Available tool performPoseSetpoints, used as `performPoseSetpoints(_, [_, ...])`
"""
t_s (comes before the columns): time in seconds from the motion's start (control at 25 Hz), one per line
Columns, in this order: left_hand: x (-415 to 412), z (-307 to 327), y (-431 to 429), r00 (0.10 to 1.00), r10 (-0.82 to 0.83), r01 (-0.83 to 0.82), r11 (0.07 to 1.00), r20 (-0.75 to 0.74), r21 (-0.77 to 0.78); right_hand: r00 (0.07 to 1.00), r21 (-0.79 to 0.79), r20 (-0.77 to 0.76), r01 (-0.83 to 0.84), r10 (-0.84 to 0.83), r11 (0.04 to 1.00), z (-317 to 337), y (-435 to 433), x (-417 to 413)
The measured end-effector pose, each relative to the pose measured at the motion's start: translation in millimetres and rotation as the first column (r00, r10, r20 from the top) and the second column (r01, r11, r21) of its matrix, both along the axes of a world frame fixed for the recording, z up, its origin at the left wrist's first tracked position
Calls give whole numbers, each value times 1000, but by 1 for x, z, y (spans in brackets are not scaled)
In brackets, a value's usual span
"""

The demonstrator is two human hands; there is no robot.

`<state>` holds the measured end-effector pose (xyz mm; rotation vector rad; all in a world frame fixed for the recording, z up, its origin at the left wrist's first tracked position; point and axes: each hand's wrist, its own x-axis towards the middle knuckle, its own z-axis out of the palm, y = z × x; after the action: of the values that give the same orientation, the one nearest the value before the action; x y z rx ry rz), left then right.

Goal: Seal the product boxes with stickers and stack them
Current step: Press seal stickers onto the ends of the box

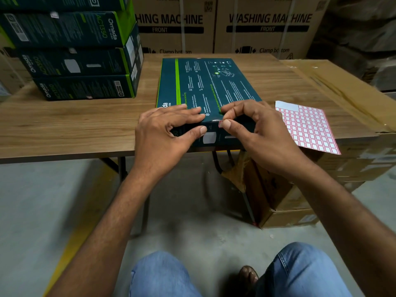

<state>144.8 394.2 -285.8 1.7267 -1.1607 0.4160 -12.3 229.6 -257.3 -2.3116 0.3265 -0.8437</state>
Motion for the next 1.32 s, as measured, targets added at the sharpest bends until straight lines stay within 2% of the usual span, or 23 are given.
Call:
performPoseSetpoints(0.2, [-1, 1, 0, 1000, 1, -1, 1000, -22, 5, 991, -161, 116, 79, -61, 984, -13, 4, 3])
performPoseSetpoints(0.68, [-6, 3, -2, 1000, 29, -29, 1000, 7, 2, 966, -304, 248, 148, -72, 941, -24, 2, 6])
performPoseSetpoints(0.76, [-6, 4, -2, 997, 53, -54, 998, 58, 24, 962, -346, 266, 158, -65, 925, -27, 1, 7])
performPoseSetpoints(0.88, [-6, 2, 2, 975, 50, -69, 994, 217, 81, 948, -391, 314, 181, -54, 902, -32, 0, 8])
performPoseSetpoints(0.96, [-5, 2, 3, 967, 26, -50, 995, 253, 90, 937, -405, 344, 201, -56, 892, -35, 1, 9])
performPoseSetpoints(1.04, [-3, 4, 1, 986, 11, -22, 998, 165, 65, 939, -387, 340, 199, -62, 900, -34, 3, 9])
performPoseSetpoints(1.16, [-2, 9, -2, 995, -52, 54, 998, -83, 20, 952, -272, 296, 157, -73, 949, -28, 2, 10])
performPoseSetpoints(1.32, [-4, 16, -1, 986, -72, 80, 996, -148, 50, 964, -158, 259, 98, -54, 983, -22, -1, 9])
